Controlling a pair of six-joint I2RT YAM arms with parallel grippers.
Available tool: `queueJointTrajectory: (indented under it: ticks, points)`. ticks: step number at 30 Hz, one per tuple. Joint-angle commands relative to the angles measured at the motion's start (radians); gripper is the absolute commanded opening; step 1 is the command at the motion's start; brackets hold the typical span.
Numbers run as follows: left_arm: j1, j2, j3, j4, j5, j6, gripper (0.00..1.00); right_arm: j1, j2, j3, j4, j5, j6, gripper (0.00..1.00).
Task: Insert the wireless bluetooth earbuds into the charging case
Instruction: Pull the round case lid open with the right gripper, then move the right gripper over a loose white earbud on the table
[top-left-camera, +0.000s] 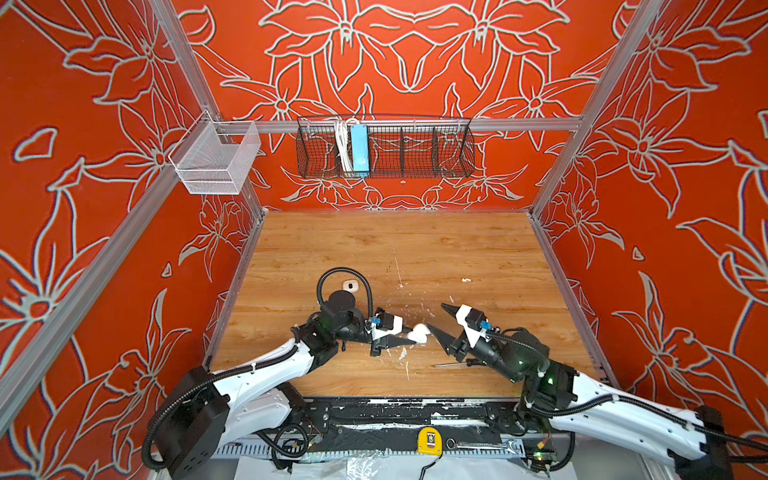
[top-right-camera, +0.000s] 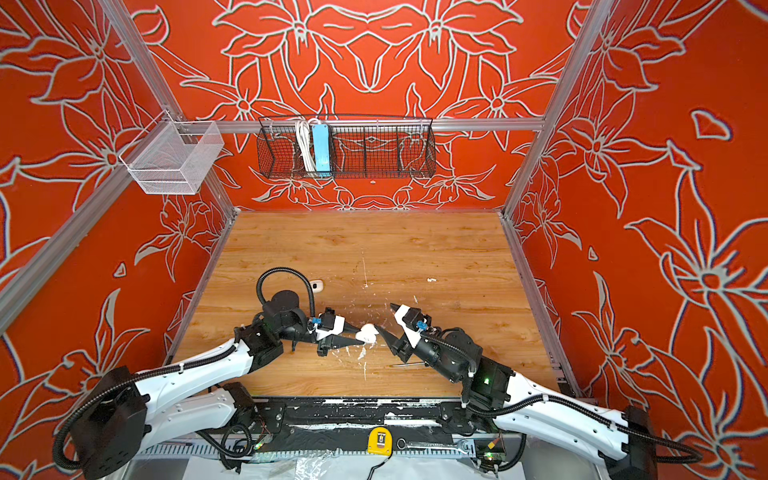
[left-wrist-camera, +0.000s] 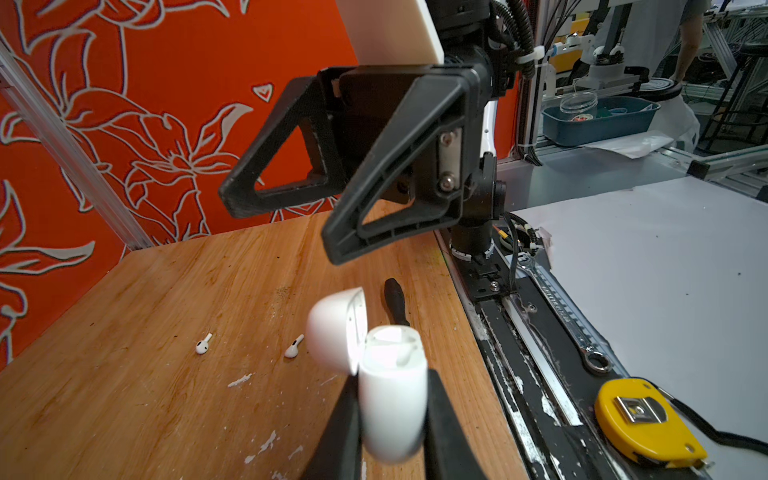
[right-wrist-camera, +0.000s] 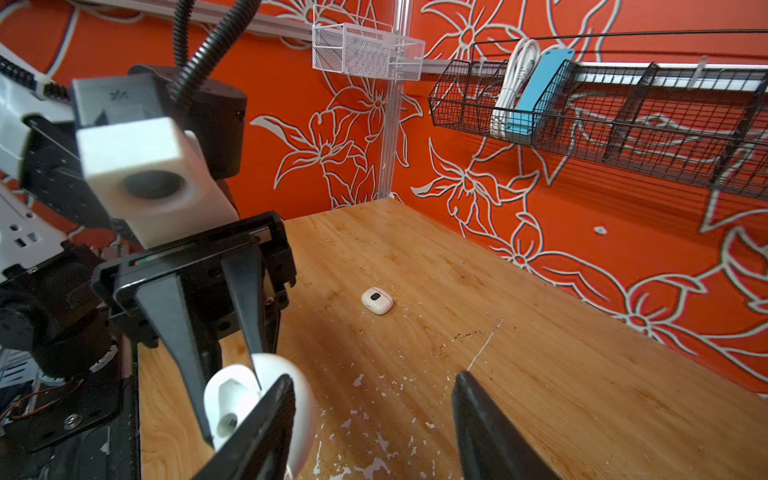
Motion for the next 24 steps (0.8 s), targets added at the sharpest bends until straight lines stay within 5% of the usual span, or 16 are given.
queueJointTrajectory:
  ticks: [1,8,11,15,19,24]
  points:
    - [-0.006,0.002,0.023,-0.001,0.031,0.018,0.0,-0.004,-0.003,-0.007,0.01,0.043,0.022,0.62]
    - [-0.006,0.01,0.018,0.03,-0.001,-0.021,0.0,-0.004,0.002,0.008,-0.01,0.068,0.031,0.63]
    - [0.007,0.025,-0.001,0.099,-0.031,-0.082,0.0,-0.007,0.015,0.039,-0.053,0.211,0.084,0.63]
    - [0.099,0.095,-0.077,0.426,-0.032,-0.324,0.0,-0.102,0.117,0.204,-0.373,0.44,0.312,0.63]
    - [0.142,0.186,-0.118,0.62,-0.039,-0.423,0.0,-0.261,0.23,0.3,-0.645,0.341,0.512,0.63]
    - [0.142,0.243,-0.147,0.775,-0.042,-0.482,0.0,-0.333,0.306,0.253,-0.685,0.243,0.585,0.67]
